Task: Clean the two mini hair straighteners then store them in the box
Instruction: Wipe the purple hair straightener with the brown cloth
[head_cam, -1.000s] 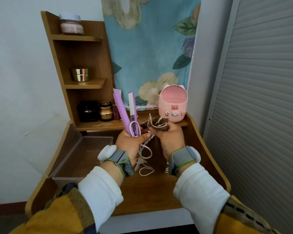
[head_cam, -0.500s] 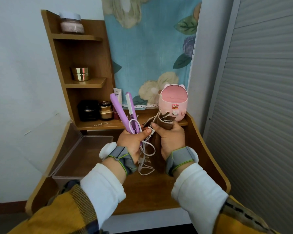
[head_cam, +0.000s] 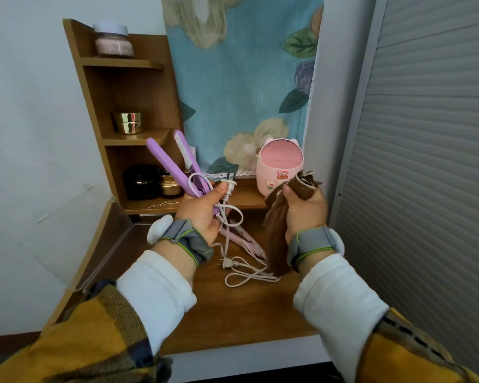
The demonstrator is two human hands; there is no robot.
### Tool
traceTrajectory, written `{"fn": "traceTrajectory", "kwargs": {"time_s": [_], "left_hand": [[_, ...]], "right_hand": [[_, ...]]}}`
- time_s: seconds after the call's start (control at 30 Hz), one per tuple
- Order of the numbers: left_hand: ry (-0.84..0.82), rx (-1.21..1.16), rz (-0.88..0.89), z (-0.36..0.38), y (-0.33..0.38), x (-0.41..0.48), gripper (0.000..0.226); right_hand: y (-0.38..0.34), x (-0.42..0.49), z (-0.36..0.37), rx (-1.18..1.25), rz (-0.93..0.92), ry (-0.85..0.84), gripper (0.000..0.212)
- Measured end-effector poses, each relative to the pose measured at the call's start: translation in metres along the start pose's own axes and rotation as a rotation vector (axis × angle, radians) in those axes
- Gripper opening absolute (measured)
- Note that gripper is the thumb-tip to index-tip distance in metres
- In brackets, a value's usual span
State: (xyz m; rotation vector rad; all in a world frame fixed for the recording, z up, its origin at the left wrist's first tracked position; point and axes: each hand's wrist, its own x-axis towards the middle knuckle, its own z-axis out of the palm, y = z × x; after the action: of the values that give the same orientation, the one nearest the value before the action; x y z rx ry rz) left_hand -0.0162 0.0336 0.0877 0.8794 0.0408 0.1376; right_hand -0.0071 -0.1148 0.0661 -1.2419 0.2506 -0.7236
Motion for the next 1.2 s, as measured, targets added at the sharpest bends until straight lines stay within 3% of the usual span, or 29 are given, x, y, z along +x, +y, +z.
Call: {"fn": "traceTrajectory", "kwargs": {"time_s": [0.1,0.2,0.33,0.43,0.57,0.67,0.73,0.83,0.9,1.03,1.07,1.2], "left_hand": [[-0.087,-0.188,-0.098,0.013,0.011,0.002,0.032],[-0.108,-0.327,-0.154,0.017,0.015,0.005,0.017],[-0.048,-0.002,-0.113,0.002,-0.009,0.008,0.02],[0.012,0.203,-0.118,-0.016,-0.031,0.005,0.023],[0.0,0.267,-0.159,-0.022,-0.051,0.002,0.026],[-0.023,0.315,-0.131,-0.023,-0.056,0.002,0.034],[-0.041,0.338,-0.126,-0.024,-0.056,0.001,0.037],[-0.066,0.3,-0.138,-0.025,-0.058,0.001,0.033],[-0.07,0.268,-0.164,-0.026,-0.06,0.002,0.03],[-0.103,0.255,-0.195,-0.03,-0.064,0.002,0.026],[-0.11,0.282,-0.183,-0.031,-0.065,0.002,0.027],[-0.099,0.543,-0.108,-0.038,-0.062,0.008,0.028]], "right_hand": [[-0.001,0.007,-0.009,-0.344,-0.121,0.013,0.02],[0.007,0.012,-0.02,-0.618,-0.146,0.017,0.023],[0.027,0.012,-0.026,-0.918,-0.109,-0.078,0.02],[0.028,0.006,-0.025,-0.716,-0.045,-0.178,0.019],[0.026,-0.017,-0.006,-0.398,-0.051,-0.479,0.027],[0.037,-0.031,0.007,-0.49,-0.207,-0.627,0.031],[0.042,-0.03,0.009,-0.562,-0.299,-0.6,0.028],[0.043,-0.025,0.011,-0.5,-0.269,-0.524,0.023],[0.043,-0.025,0.013,-0.434,-0.203,-0.487,0.019],[0.045,-0.021,0.011,-0.173,0.1,-0.412,0.007],[0.044,-0.018,0.009,-0.203,0.09,-0.377,0.004],[0.025,0.006,-0.003,-0.748,-0.284,-0.166,0.023]]}}
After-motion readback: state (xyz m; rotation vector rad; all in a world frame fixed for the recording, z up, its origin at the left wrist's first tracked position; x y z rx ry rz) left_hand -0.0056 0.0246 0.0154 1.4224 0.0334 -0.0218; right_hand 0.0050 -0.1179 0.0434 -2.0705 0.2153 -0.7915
